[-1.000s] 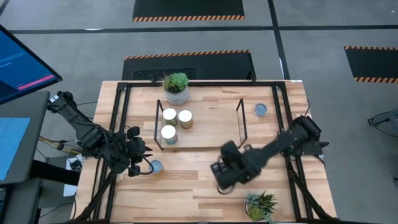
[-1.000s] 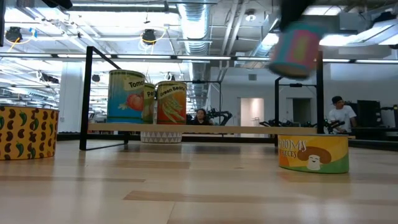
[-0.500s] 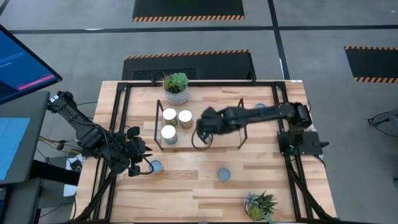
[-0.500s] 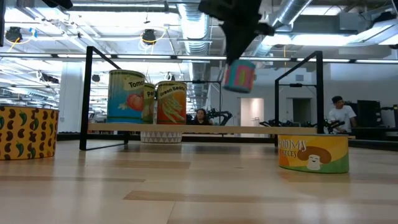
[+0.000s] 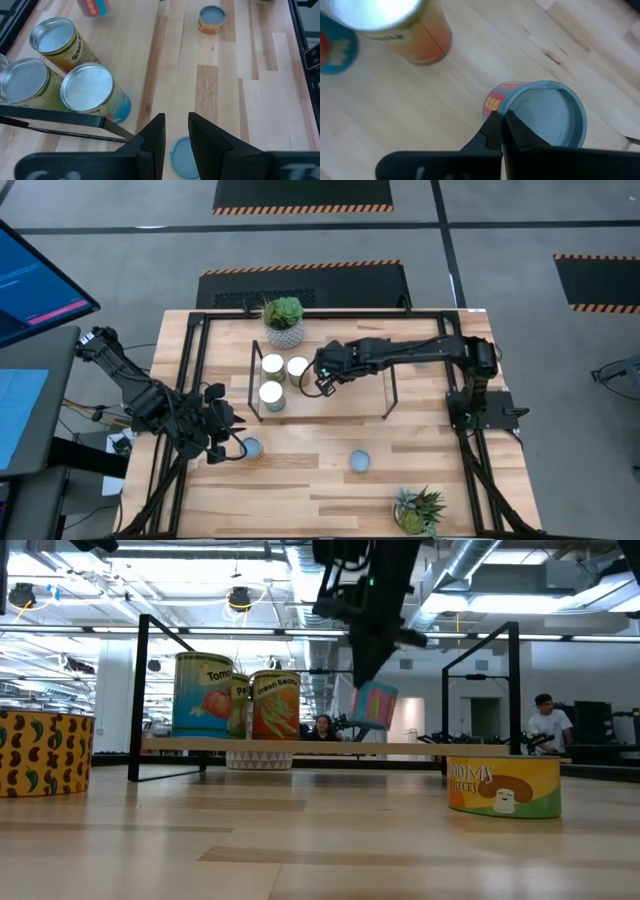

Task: Pick and place cans onto a shelf
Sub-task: Put the canned corn on the shelf

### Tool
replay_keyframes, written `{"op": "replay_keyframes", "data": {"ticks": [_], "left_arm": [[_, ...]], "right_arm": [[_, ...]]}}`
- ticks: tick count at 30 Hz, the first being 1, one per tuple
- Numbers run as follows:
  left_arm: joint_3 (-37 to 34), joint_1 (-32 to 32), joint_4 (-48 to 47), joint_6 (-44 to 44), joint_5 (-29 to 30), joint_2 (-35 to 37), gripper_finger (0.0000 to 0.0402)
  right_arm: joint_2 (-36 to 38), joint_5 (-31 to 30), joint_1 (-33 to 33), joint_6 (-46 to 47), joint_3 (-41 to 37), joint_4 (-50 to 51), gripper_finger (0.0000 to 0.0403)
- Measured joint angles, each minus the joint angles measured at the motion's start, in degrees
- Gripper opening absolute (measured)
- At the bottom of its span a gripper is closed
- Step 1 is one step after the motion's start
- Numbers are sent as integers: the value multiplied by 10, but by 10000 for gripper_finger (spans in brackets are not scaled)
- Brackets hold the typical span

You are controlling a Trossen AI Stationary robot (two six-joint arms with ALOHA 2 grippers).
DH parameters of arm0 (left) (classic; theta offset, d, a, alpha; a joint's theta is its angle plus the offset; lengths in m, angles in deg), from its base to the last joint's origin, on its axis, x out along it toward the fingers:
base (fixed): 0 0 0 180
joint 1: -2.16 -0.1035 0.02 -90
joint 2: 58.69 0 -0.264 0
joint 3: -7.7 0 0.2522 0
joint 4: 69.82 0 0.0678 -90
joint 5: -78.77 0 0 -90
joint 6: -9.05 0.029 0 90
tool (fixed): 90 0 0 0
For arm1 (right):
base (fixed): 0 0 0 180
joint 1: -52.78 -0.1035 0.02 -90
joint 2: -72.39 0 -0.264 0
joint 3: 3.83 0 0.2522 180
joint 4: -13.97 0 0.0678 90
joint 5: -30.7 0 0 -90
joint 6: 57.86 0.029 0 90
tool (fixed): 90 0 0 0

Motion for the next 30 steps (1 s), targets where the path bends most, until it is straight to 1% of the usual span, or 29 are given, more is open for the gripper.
{"op": "replay_keyframes", "data": {"ticks": [2,5,14,17,20,26,30], "left_arm": [[0,0,4,0,0,0,73],[0,0,8,0,0,0,73],[0,0,13,0,0,0,73],[0,0,13,0,0,0,73],[0,0,13,0,0,0,73],[0,0,12,0,0,0,73],[0,0,12,0,0,0,73]], "right_arm": [[0,-1,2,5,-16,-12,5],[0,-10,7,1,-19,-14,4],[0,5,20,-40,-19,-35,6],[0,26,20,-49,-19,-41,10],[0,29,21,-49,-19,-41,23],[0,29,21,-48,-19,-40,64],[-2,29,21,-49,-19,-39,81]]}}
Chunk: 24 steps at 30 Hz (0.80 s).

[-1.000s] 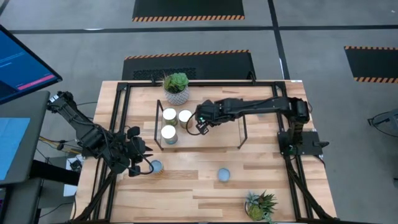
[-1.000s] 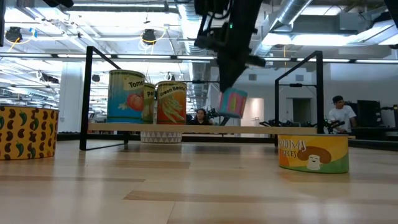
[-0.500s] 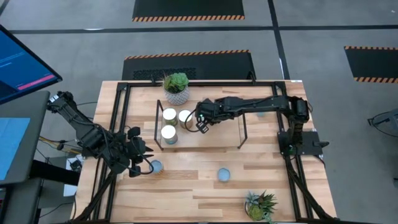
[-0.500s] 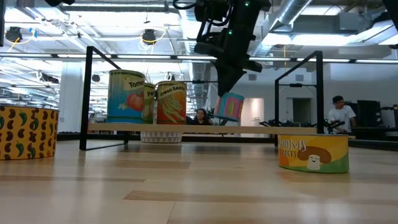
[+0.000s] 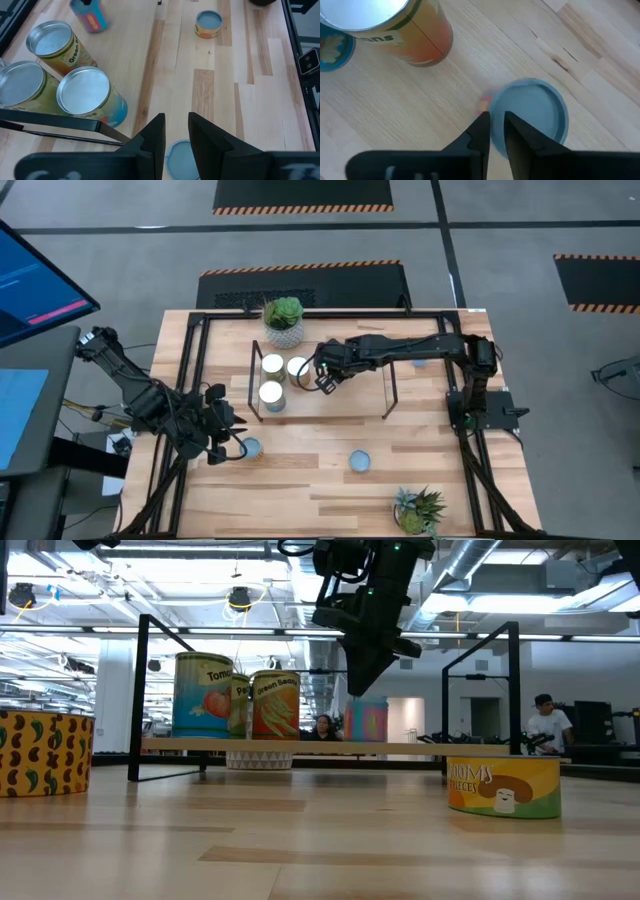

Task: Pick and place cans onto a shelf
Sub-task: Put the canned corn on the shelf, then put the canned salmon on the shelf

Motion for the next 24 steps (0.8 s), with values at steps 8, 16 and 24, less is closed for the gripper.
{"op": "replay_keyframes", "data": {"ticks": [8,16,24], "left_arm": [[0,0,0,0,-4,0,73],[0,0,0,0,-5,0,73],[0,0,0,0,-9,0,73]], "right_arm": [[-27,7,-2,22,1,3,86],[-24,-10,-20,15,45,26,87],[-25,-30,-28,14,123,109,87]]}}
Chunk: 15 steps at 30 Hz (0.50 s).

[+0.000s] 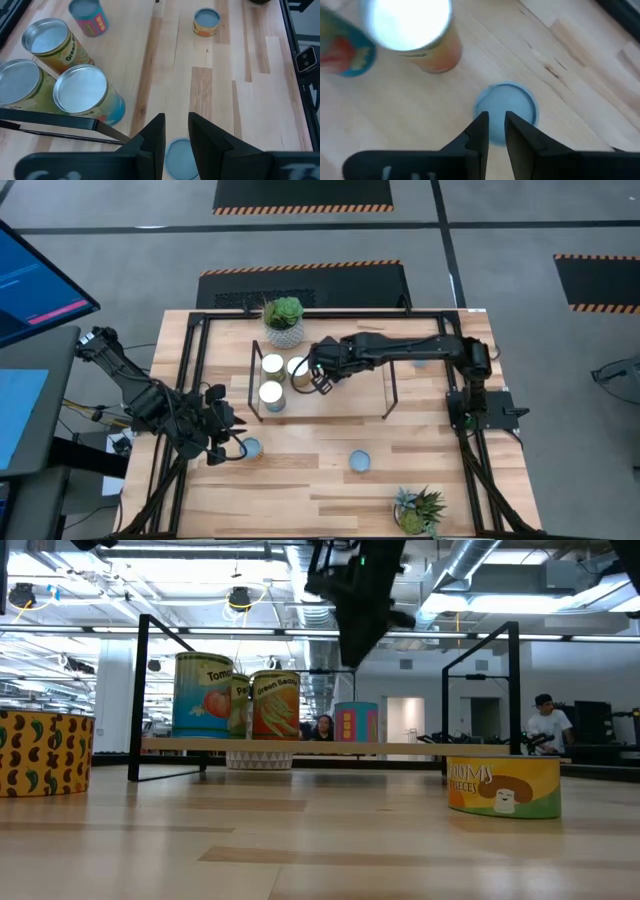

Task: Pick and place cans onto a shelf
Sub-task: Put the canned salmon on the shelf

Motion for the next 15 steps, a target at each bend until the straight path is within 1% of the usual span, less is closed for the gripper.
{"op": "replay_keyframes", "data": {"ticks": [4,10,15], "left_arm": [[0,0,0,-12,-2,0,73],[0,0,0,-19,4,0,73],[0,-2,0,16,13,0,73]], "right_arm": [[0,-10,-22,2,62,50,87],[0,-10,-67,48,148,64,87],[0,-7,-126,48,200,102,87]]}}
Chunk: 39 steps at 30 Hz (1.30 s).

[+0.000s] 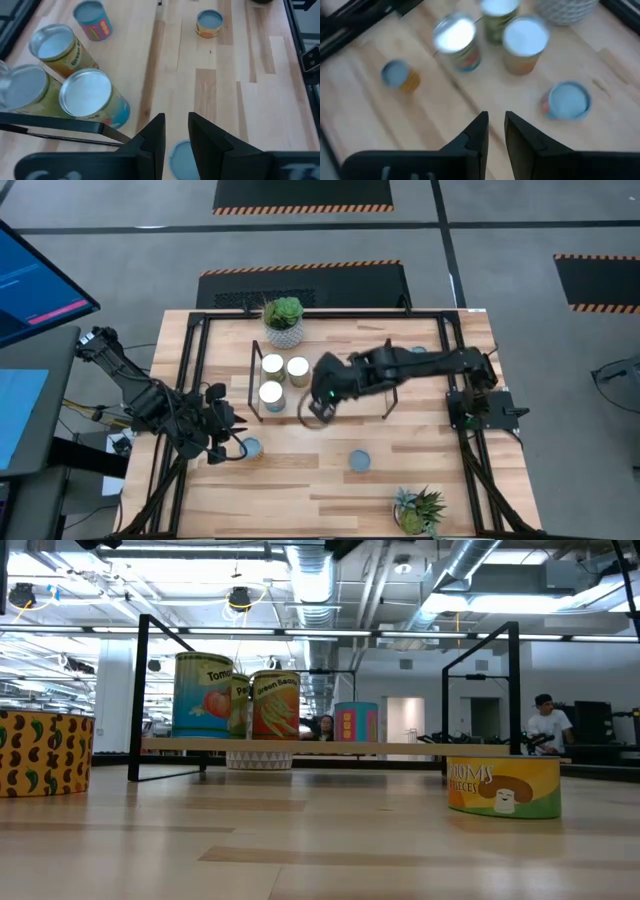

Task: Pick and place cans onto a shelf
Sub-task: Put the canned salmon on the shelf

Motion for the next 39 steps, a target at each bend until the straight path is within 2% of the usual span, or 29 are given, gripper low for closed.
{"op": "replay_keyframes", "data": {"ticks": [6,11,14,17,18,21,24,29,39], "left_arm": [[0,0,0,-1,11,0,73],[0,0,0,-12,11,0,73],[0,0,0,-22,11,0,73],[0,0,0,-30,11,0,73],[0,0,0,-30,11,0,73],[0,0,-1,-29,11,0,73],[0,0,-4,-29,11,0,73],[0,0,-3,-24,11,0,73],[0,0,-13,-8,22,0,73]], "right_arm": [[0,6,-75,53,18,64,87],[0,13,-138,175,18,95,87],[0,-48,-175,290,18,124,87],[0,-170,-209,403,18,180,87],[1,-207,-215,415,10,180,87],[12,-292,-218,407,1,180,87],[27,-336,-189,368,3,180,87],[34,-348,-108,262,0,180,87],[118,-354,65,96,-9,180,87]]}}
